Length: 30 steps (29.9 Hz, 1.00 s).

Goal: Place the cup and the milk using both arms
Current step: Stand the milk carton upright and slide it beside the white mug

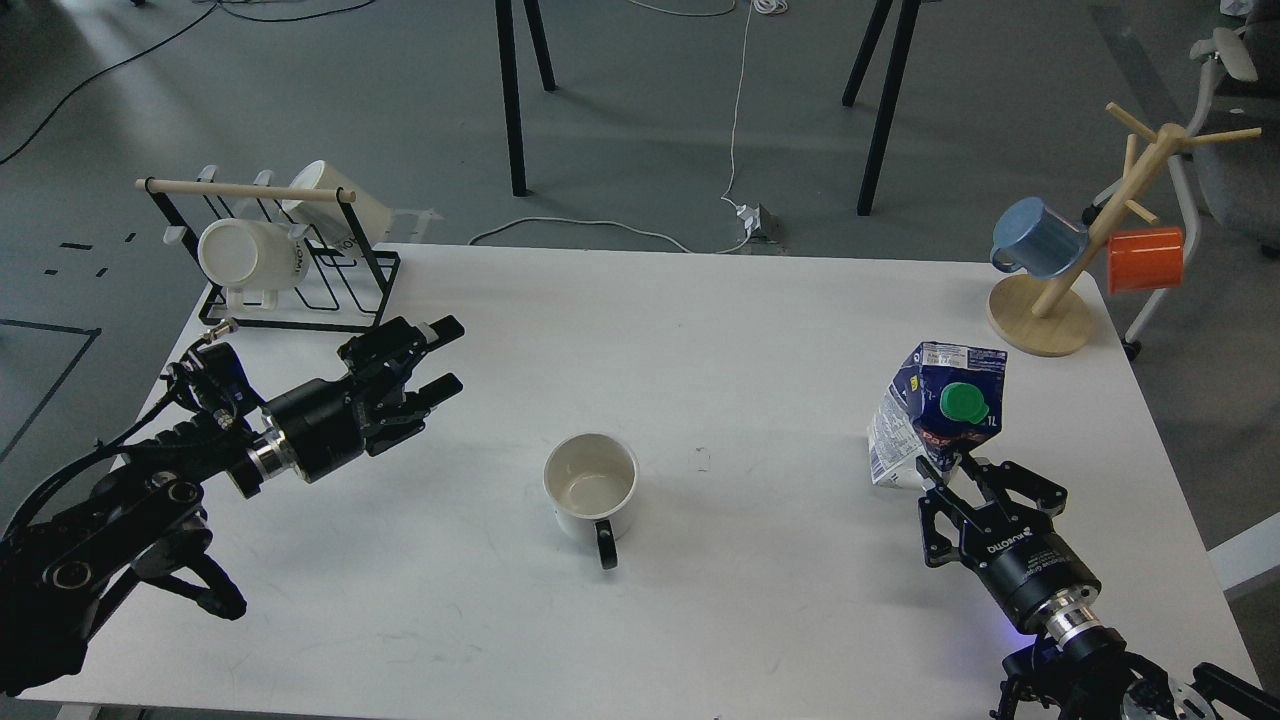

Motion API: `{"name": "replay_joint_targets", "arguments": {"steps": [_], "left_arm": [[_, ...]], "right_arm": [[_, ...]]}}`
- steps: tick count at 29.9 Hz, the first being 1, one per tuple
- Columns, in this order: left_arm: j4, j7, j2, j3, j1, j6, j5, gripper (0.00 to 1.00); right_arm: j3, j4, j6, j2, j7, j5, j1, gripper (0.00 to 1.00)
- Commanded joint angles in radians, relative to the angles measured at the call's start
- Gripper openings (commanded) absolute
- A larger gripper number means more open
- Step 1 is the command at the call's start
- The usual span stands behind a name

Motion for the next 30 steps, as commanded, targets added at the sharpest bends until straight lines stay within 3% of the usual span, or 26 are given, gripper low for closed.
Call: {"name": "replay_joint_targets", "arguments": {"steps": [1, 14, 30], "left_arm": [[0.001, 0.0, 0.0, -0.001, 0.003, 0.0, 0.024, 0.94], [0.007, 0.0, -0.001, -0.001, 0.004, 0.0, 0.038, 0.94], [0.011, 0.0, 0.003, -0.001, 0.004, 0.0, 0.038, 0.94]], "right_arm": [[-0.01, 0.053, 0.0, 0.0, 0.0, -0.069, -0.004, 0.33], [-0.099, 0.052, 0.0, 0.154, -0.002, -0.23, -0.001, 0.34], [-0.159, -0.1, 0.0, 0.29, -0.009, -0.259, 0.071, 0.34]]}}
